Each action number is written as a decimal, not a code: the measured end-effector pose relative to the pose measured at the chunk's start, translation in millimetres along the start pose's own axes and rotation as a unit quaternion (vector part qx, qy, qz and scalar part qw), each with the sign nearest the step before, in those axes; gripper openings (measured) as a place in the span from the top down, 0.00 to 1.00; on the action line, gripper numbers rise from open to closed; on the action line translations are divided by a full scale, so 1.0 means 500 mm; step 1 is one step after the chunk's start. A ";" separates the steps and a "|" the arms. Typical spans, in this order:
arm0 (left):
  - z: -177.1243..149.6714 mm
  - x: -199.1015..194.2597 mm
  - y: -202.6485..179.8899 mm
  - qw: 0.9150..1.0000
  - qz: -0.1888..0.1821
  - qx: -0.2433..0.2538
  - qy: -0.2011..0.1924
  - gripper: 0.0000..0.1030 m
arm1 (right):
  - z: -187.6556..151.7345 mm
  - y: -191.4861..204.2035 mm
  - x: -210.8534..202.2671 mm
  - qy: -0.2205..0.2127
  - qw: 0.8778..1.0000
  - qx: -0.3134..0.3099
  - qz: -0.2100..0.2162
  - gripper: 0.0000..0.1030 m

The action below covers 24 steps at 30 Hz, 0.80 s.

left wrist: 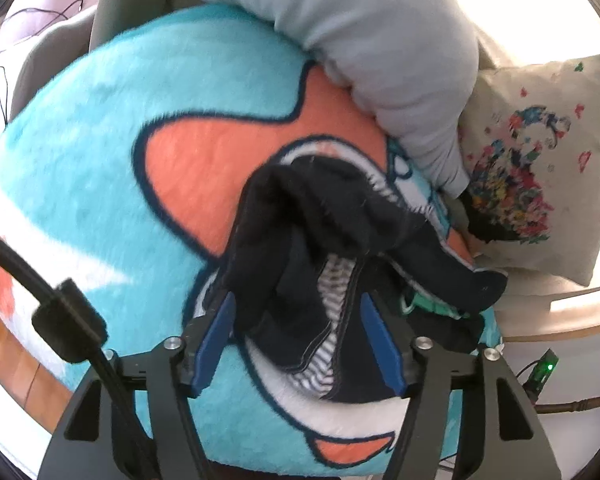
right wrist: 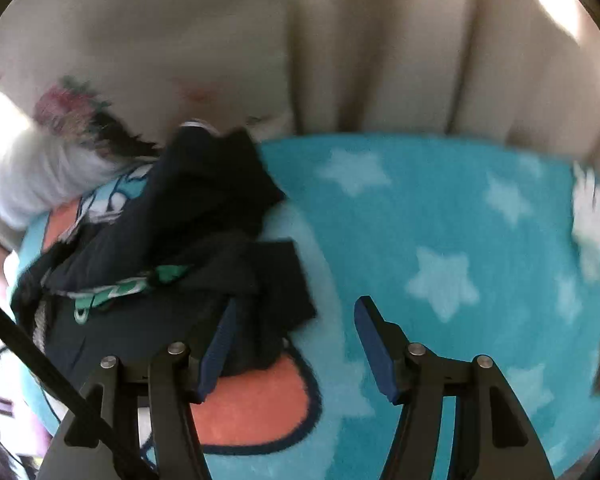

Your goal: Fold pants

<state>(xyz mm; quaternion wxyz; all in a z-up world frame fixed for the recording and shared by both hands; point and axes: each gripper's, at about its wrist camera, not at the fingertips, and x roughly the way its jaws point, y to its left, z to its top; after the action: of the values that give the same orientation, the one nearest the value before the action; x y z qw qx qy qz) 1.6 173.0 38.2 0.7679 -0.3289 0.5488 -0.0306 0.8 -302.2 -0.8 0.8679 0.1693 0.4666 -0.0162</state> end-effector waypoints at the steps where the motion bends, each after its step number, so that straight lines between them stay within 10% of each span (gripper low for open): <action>1: -0.009 0.005 0.003 1.000 -0.002 0.003 0.008 0.32 | -0.001 -0.011 0.003 -0.002 1.000 0.018 0.011 0.37; 11: -0.037 0.086 -0.061 0.999 0.017 0.030 0.034 0.27 | 0.025 0.027 0.076 -0.002 0.997 0.058 0.047 0.40; 13: -0.036 0.091 -0.070 0.998 0.040 0.035 0.032 0.54 | 0.021 0.029 0.078 0.010 0.996 0.063 0.064 0.83; 14: -0.036 0.093 -0.073 0.997 0.059 0.044 0.034 0.80 | 0.018 0.026 0.082 0.022 0.994 0.069 0.079 0.83; 24: -0.035 0.032 -0.061 0.996 0.040 0.063 0.044 0.92 | -0.047 -0.015 -0.039 0.013 0.984 0.120 0.129 0.88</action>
<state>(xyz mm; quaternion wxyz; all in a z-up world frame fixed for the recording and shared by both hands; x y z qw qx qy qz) 2.6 134.6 38.4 0.7631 -0.2557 0.5915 -0.0491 -30.6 -304.7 1.1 0.8298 0.3314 0.4470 0.0418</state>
